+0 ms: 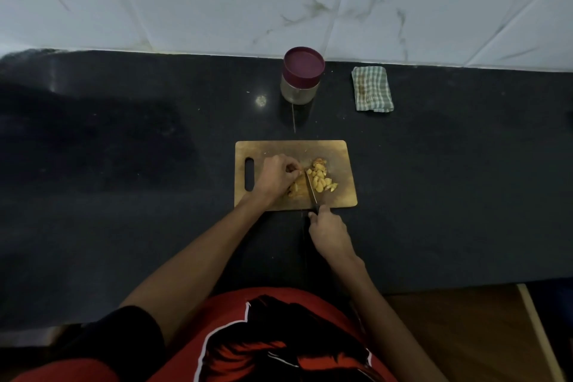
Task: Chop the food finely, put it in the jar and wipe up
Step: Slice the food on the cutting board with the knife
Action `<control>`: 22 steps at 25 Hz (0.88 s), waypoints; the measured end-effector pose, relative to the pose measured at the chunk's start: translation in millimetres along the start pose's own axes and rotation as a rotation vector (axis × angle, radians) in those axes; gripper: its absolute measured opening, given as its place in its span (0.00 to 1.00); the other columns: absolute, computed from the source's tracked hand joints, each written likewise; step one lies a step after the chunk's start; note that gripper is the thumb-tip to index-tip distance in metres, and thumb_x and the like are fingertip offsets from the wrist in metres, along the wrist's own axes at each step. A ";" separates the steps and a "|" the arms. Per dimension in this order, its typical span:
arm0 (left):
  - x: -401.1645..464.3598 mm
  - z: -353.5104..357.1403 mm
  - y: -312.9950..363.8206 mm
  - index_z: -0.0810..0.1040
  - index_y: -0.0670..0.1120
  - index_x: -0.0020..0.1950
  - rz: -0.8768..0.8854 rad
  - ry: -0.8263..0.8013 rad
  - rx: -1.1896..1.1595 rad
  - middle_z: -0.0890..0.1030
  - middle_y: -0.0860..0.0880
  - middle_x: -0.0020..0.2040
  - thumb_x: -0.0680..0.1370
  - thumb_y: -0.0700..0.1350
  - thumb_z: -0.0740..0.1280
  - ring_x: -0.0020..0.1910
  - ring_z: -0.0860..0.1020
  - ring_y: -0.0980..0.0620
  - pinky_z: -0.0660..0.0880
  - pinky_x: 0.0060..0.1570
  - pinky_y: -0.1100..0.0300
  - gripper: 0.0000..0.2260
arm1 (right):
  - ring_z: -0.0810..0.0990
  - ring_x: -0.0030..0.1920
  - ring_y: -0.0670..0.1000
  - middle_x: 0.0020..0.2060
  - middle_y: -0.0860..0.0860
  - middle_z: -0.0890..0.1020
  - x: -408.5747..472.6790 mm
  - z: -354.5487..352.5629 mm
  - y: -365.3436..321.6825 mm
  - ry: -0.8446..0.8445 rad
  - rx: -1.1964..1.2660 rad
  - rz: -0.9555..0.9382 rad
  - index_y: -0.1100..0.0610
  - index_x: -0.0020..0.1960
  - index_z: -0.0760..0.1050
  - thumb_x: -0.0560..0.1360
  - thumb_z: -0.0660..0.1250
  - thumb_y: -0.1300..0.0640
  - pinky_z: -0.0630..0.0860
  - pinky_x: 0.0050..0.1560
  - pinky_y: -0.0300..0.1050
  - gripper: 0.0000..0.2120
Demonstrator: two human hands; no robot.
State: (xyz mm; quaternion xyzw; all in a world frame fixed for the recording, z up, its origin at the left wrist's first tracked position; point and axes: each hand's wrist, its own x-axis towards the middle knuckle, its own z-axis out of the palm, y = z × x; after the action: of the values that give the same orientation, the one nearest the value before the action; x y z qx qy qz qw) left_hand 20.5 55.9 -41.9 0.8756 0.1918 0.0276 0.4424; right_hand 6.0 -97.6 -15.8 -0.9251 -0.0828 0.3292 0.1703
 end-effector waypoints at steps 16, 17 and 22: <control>-37.9 -7.8 -18.1 0.78 0.46 0.58 0.063 -0.125 0.088 0.78 0.51 0.54 0.70 0.44 0.75 0.51 0.76 0.57 0.71 0.51 0.70 0.17 | 0.79 0.52 0.56 0.51 0.56 0.79 -2.2 -10.0 7.6 0.027 0.185 -0.032 0.57 0.59 0.71 0.84 0.55 0.50 0.77 0.51 0.55 0.13; -38.2 -5.4 -18.7 0.78 0.45 0.59 0.083 -0.111 0.118 0.77 0.51 0.55 0.70 0.43 0.74 0.52 0.75 0.57 0.72 0.52 0.68 0.18 | 0.80 0.52 0.56 0.51 0.56 0.79 -2.2 -10.1 6.9 0.030 0.194 -0.038 0.57 0.59 0.71 0.83 0.55 0.50 0.77 0.51 0.55 0.13; -31.9 -6.8 -8.7 0.80 0.43 0.55 0.082 -0.070 0.097 0.80 0.48 0.53 0.77 0.44 0.67 0.51 0.77 0.54 0.74 0.54 0.60 0.09 | 0.80 0.50 0.56 0.50 0.55 0.79 -2.9 -13.0 7.1 0.044 0.212 -0.063 0.56 0.58 0.71 0.83 0.56 0.50 0.78 0.51 0.56 0.12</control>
State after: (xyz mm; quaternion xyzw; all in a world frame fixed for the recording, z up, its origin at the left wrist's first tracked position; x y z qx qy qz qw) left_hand -13.2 54.2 -40.7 0.9037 0.1412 0.0056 0.4043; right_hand 12.3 -108.3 -7.4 -0.9059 -0.0727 0.3101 0.2790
